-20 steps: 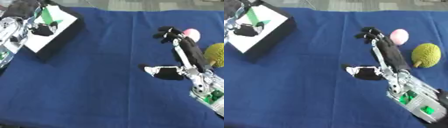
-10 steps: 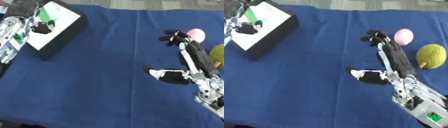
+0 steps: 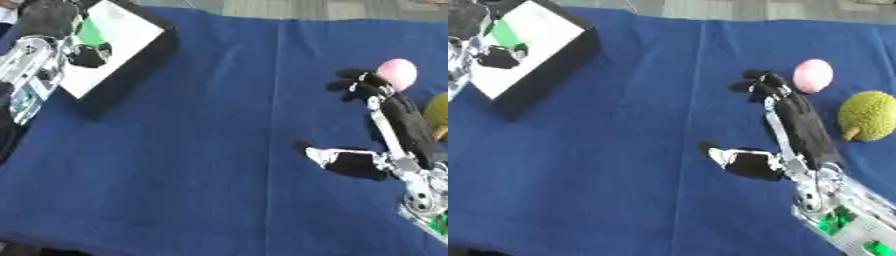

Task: Pick up the objects with one hand, pass them to the other hand, and then place them into the box on the other side of the table.

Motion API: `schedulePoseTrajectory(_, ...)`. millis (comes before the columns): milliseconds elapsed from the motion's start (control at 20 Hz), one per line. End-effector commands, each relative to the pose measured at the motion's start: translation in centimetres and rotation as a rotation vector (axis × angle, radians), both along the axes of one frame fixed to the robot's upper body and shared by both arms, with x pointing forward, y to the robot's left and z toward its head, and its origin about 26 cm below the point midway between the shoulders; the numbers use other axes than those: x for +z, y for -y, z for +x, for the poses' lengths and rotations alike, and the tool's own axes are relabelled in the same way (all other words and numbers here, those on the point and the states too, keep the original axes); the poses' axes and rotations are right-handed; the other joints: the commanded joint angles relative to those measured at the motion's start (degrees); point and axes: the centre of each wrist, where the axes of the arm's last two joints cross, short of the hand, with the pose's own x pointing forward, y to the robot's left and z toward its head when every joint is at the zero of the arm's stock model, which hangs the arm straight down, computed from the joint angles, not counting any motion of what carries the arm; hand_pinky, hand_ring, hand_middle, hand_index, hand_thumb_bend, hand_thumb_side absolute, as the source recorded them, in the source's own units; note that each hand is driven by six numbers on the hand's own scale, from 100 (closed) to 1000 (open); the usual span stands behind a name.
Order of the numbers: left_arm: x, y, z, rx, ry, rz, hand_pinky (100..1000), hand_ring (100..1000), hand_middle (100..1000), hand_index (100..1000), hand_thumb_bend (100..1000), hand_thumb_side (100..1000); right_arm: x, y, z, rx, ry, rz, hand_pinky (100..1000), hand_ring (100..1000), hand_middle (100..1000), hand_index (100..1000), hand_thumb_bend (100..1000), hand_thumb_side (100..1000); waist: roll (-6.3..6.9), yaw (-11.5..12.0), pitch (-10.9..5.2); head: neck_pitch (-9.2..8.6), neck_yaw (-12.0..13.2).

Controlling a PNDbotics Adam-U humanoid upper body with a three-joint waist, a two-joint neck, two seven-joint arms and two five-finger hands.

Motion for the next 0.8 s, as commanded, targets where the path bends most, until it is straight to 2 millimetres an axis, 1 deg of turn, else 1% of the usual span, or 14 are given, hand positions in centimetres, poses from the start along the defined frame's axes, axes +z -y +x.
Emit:
schedulePoseTrajectory(50,1.44,-0.88,0.05,0.033,0.012,-0.01,852,819,765,863,410,424,0.44,0.05,-0.08,-0.003,0.03,0.001,122,689,847,772,667,287,0.04,-0.1,-0.88,-0.9,0.26)
schedulePoseTrajectory(100,1.42,-0.93,0.07,0.035,0.004,-0.013,856,825,773,883,466,440,0.39,0.03,-0.1,-0.004,0.03,0.002,122,689,847,772,667,287,0.02,-0.15,-0.84,-0.9,0.28)
schedulePoseTrajectory(150,1.4,-0.96,0.1,0.036,-0.005,-0.012,857,826,774,891,484,443,0.35,0.02,-0.11,-0.005,0.029,0.003,122,689,847,772,667,288,-0.01,-0.2,-0.84,-0.86,0.27)
schedulePoseTrajectory(500,1.59,-0.87,0.07,0.028,-0.029,-0.003,859,828,772,902,533,455,0.28,0.13,-0.12,-0.013,0.03,0.005,122,689,847,772,666,287,0.06,-0.27,-1.13,-0.47,0.24)
schedulePoseTrajectory(650,1.76,-0.74,0.0,0.023,-0.022,-0.002,853,821,759,887,491,433,0.33,0.23,-0.09,-0.015,0.031,0.003,123,690,847,773,666,287,0.15,-0.27,-1.37,-0.33,0.05)
schedulePoseTrajectory(750,2.0,-0.55,-0.12,0.018,-0.001,-0.007,845,808,742,867,364,371,0.33,0.33,-0.08,-0.019,0.03,0.001,123,690,847,773,666,287,0.21,-0.23,-1.58,-0.2,-0.12)
schedulePoseTrajectory(800,2.16,-0.43,-0.22,0.013,0.013,-0.015,843,804,737,862,330,354,0.32,0.39,-0.07,-0.021,0.029,0.0,123,690,847,773,666,287,0.24,-0.2,-1.68,-0.11,-0.23)
